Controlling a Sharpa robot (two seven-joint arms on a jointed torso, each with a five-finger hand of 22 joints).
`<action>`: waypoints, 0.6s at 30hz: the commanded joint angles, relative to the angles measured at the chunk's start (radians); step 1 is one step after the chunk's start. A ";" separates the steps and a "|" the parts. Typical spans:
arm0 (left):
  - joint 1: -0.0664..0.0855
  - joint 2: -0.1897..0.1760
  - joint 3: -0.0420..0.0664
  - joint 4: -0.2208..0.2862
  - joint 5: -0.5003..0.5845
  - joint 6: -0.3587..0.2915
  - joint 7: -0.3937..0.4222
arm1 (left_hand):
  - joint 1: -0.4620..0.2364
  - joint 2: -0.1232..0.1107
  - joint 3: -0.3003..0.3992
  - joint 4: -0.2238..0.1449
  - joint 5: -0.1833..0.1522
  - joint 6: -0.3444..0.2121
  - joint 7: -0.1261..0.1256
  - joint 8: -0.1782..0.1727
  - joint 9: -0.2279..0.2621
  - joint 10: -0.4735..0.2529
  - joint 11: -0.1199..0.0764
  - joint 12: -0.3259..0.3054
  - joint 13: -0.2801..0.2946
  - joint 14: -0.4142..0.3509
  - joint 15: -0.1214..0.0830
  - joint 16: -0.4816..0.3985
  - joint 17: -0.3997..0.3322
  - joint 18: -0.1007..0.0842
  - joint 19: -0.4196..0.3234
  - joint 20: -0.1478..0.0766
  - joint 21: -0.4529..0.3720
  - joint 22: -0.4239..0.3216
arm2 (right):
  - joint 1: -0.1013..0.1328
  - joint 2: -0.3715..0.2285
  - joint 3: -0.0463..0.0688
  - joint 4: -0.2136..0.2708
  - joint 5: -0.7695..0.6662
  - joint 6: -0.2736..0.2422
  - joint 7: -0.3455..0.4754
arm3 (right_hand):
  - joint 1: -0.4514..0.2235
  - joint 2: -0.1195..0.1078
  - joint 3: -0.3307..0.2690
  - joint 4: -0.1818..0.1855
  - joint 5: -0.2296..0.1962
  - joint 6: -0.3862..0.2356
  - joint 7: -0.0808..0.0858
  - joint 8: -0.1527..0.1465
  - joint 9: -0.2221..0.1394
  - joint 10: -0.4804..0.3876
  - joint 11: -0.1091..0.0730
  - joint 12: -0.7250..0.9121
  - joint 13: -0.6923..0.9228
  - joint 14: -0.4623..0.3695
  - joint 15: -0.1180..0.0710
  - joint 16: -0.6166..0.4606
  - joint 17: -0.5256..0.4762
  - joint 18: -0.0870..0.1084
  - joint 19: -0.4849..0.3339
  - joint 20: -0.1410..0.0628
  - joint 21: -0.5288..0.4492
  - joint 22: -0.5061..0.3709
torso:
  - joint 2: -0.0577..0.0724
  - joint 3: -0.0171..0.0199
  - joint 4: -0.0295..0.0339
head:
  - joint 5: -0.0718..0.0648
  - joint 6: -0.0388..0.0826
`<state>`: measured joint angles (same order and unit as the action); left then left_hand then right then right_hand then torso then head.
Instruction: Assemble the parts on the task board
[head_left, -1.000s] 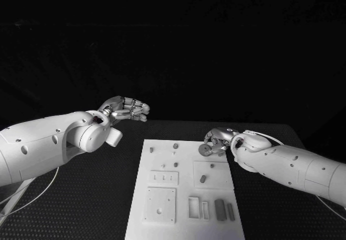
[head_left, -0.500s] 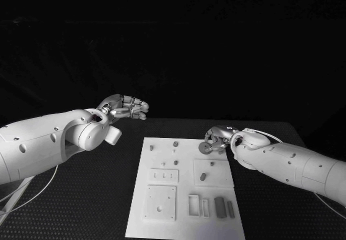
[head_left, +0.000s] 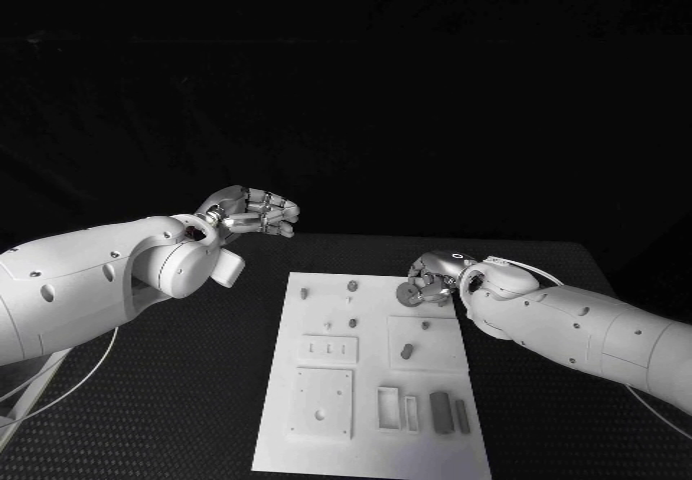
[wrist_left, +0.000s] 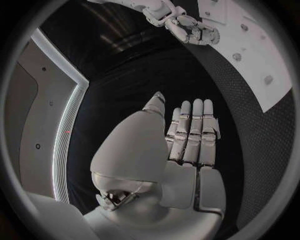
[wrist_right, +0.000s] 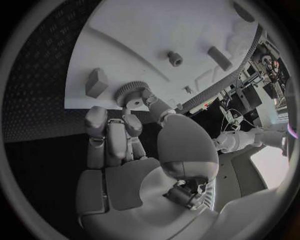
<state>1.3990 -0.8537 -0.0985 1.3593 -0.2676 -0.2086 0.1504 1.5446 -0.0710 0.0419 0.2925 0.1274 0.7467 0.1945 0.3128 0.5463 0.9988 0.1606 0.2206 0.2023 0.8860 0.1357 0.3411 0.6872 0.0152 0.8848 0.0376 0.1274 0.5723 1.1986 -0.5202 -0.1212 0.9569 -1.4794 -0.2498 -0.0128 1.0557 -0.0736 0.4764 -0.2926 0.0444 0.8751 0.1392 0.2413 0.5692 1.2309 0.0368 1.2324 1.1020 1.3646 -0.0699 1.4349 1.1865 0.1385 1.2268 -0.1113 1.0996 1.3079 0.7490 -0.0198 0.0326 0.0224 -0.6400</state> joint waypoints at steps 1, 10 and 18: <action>0.000 -0.003 0.000 0.003 -0.006 0.014 0.011 | -0.007 0.000 0.007 -0.002 -0.007 -0.006 0.017 -0.003 0.001 -0.006 0.001 -0.005 0.001 0.009 0.001 -0.004 0.002 0.017 0.008 -0.001 -0.005 -0.001 | -0.003 -0.001 -0.001 -0.003 -0.018 0.003 -0.001 | 0.002 0.010 0.005 0.000 0.004 0.015 -0.001 0.008 0.004 0.000 -0.011 -0.001 -0.001 -0.001 -0.011 0.005 -0.002 0.123 -0.004 -0.007 0.004 0.016 | 0.000 -0.0003 -0.0017 | 0.002 -0.004; 0.001 0.000 0.000 0.006 -0.006 0.016 0.010 | -0.007 0.000 0.007 -0.002 -0.007 -0.005 0.017 -0.004 0.002 -0.006 0.001 -0.006 0.001 0.009 0.001 -0.004 0.002 0.017 0.008 -0.001 -0.006 -0.001 | -0.010 0.016 -0.001 -0.017 -0.028 0.014 -0.007 | 0.003 0.014 0.004 0.000 0.004 0.021 -0.004 0.011 0.006 0.002 -0.014 -0.003 -0.002 -0.001 -0.014 0.005 -0.003 0.123 -0.005 -0.006 0.005 0.016 | 0.001 0.0008 0.0003 | 0.001 -0.005; 0.001 -0.004 0.000 0.010 -0.007 0.013 0.009 | -0.007 -0.001 0.007 -0.002 -0.007 -0.005 0.017 -0.004 0.002 -0.005 0.001 -0.006 0.001 0.009 0.001 -0.005 0.003 0.017 0.009 -0.001 -0.006 -0.001 | -0.023 0.029 -0.002 -0.029 -0.052 0.005 -0.027 | 0.002 0.002 -0.002 0.000 0.004 0.014 -0.004 0.006 0.004 0.001 -0.014 -0.006 -0.005 -0.003 -0.015 0.004 -0.006 0.123 -0.005 -0.006 0.005 0.016 | 0.002 0.0014 -0.0003 | 0.006 -0.009</action>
<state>1.3990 -0.8576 -0.0985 1.3661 -0.2684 -0.2086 0.1498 1.5446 -0.0710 0.0441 0.2903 0.1274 0.7467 0.1945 0.3129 0.5471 0.9988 0.1606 0.2206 0.2023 0.8860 0.1357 0.3411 0.6886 0.0152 0.8847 0.0376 0.1274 0.5724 1.1905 -0.4956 -0.1155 0.9316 -1.5000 -0.2695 -0.0164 1.0597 -0.0669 0.4763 -0.2926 0.0427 0.8888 0.1374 0.2518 0.5768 1.2312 0.0301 1.2323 1.0978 1.3612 -0.0803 1.4348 1.1814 0.1384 1.2243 -0.1130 1.0996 1.3078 0.7509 -0.0186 0.0325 0.0264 -0.6466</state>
